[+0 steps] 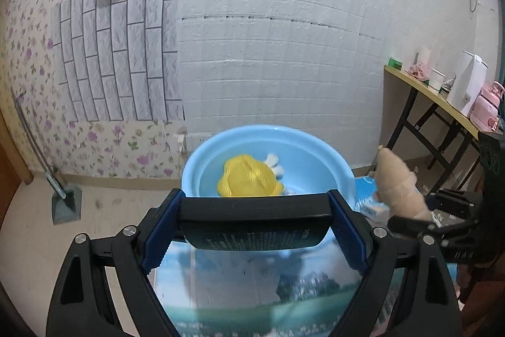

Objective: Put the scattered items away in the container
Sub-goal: 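Carry the bottle and tan plush over the basin and lower them in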

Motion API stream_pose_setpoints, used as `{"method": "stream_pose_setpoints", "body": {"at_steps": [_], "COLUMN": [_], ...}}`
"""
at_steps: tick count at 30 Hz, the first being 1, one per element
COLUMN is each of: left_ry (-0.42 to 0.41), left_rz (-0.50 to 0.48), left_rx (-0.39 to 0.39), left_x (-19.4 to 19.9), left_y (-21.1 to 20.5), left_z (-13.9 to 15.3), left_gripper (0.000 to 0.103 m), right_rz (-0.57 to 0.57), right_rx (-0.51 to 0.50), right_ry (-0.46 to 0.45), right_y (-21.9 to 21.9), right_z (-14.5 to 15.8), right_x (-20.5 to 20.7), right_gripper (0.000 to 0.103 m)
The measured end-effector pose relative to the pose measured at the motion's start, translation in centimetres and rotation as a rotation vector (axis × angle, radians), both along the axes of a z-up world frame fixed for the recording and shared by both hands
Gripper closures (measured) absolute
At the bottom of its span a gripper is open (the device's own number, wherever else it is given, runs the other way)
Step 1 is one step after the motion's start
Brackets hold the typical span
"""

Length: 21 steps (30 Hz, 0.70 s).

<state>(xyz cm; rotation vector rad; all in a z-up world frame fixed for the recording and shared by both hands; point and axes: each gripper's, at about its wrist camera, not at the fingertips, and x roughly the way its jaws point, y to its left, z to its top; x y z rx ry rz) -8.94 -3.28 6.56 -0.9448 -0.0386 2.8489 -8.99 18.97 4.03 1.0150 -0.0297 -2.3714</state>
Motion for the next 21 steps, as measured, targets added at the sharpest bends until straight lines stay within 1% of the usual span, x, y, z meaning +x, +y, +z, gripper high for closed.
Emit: {"method": "stream_pose_setpoints", "body": {"at_steps": [6,11,15,18,21], "left_ry": [-0.002,-0.04,-0.061,-0.099,-0.153], "left_rz": [-0.024,-0.035,-0.051,-0.061,-0.082], "left_rx": [0.001,0.006,0.001,0.002,-0.011], "left_x": [-3.0,-5.6,-6.5,-7.5,-8.5], "left_y": [0.5,0.8,1.1,1.1,1.2], "left_z": [-0.5,-2.1,-3.3,-4.4,-5.5], "left_gripper": [0.014,0.014,0.014,0.014,0.014], "right_rz": [0.051,0.068,0.084,0.078,0.067], "right_rx": [0.008,0.006,0.023,0.038,0.054], "right_ry": [0.004,-0.031,-0.033,-0.045,-0.037], "right_y": [-2.8,-4.2,-5.1,-5.6,-6.5], "right_z": [-0.2,-0.9,-1.4,-1.8,-2.1], "right_x": [-2.3,-4.5,-5.4,-5.9,-6.3], "right_gripper": [0.049,0.049,0.049,0.048,0.048]}}
